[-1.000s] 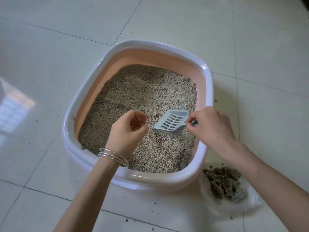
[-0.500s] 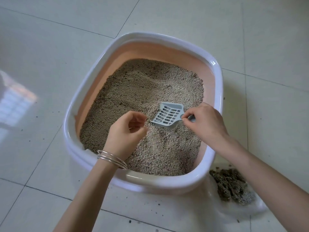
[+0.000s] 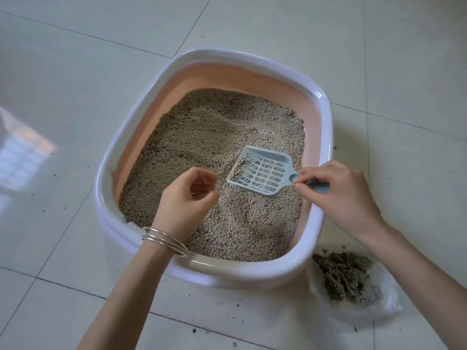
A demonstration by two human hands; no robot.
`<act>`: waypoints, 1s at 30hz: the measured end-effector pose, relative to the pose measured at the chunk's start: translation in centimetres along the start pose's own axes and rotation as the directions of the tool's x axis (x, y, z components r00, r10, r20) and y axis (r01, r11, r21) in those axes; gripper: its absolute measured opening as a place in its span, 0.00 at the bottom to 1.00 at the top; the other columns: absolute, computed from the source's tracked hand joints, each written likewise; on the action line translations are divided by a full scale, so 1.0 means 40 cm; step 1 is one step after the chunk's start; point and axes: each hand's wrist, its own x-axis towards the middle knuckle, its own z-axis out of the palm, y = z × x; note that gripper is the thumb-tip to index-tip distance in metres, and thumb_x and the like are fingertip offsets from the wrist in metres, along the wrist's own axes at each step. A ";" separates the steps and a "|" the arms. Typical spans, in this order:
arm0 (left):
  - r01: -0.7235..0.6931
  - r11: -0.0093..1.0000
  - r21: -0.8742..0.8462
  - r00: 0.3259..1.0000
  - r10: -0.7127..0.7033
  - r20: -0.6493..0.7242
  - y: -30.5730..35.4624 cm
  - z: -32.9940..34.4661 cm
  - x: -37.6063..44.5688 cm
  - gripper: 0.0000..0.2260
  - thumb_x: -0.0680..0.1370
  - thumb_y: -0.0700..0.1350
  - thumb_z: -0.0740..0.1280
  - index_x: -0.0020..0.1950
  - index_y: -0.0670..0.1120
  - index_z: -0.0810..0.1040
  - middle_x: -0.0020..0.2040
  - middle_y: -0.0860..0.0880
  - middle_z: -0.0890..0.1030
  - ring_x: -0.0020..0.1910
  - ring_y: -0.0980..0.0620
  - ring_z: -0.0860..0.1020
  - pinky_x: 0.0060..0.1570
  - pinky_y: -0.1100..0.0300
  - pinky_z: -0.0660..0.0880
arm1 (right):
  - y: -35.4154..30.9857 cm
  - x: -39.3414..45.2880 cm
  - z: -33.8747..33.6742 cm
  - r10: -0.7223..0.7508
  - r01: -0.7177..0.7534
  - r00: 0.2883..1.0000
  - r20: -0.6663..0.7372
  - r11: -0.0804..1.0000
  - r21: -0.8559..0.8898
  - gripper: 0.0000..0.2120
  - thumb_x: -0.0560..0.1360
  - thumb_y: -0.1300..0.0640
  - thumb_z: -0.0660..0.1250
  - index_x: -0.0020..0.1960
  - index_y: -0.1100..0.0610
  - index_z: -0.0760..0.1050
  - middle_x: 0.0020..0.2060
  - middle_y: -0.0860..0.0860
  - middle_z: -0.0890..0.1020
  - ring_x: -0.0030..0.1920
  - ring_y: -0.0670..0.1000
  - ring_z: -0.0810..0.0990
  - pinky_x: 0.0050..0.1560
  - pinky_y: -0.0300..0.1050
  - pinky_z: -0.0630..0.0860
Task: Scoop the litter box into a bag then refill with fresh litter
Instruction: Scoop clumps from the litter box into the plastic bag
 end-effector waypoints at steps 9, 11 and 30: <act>-0.027 1.000 0.013 0.999 0.027 0.023 0.028 0.016 -0.019 0.09 0.72 0.37 0.69 0.50 0.47 0.78 0.46 0.51 0.81 0.46 0.57 0.80 0.45 0.74 0.75 | 0.009 -0.048 -0.059 0.030 -0.032 0.999 0.044 0.998 0.045 0.05 0.66 0.57 0.73 0.41 0.49 0.83 0.40 0.35 0.77 0.47 0.52 0.81 0.58 0.55 0.74; -0.029 1.000 0.008 0.999 0.028 0.023 0.032 0.018 -0.023 0.09 0.72 0.37 0.69 0.50 0.47 0.78 0.46 0.50 0.81 0.46 0.57 0.80 0.45 0.74 0.74 | 0.011 -0.056 -0.070 0.028 -0.030 0.998 0.065 0.999 0.042 0.06 0.66 0.57 0.73 0.41 0.49 0.83 0.40 0.37 0.78 0.46 0.50 0.81 0.58 0.52 0.74; -0.032 0.998 0.052 0.998 0.029 0.062 0.050 0.022 -0.059 0.09 0.72 0.36 0.68 0.50 0.46 0.78 0.45 0.51 0.80 0.44 0.59 0.79 0.41 0.76 0.73 | 0.005 -0.104 -0.119 0.011 -0.015 0.997 0.082 0.999 0.045 0.06 0.65 0.56 0.73 0.39 0.45 0.82 0.39 0.39 0.80 0.45 0.48 0.81 0.58 0.55 0.73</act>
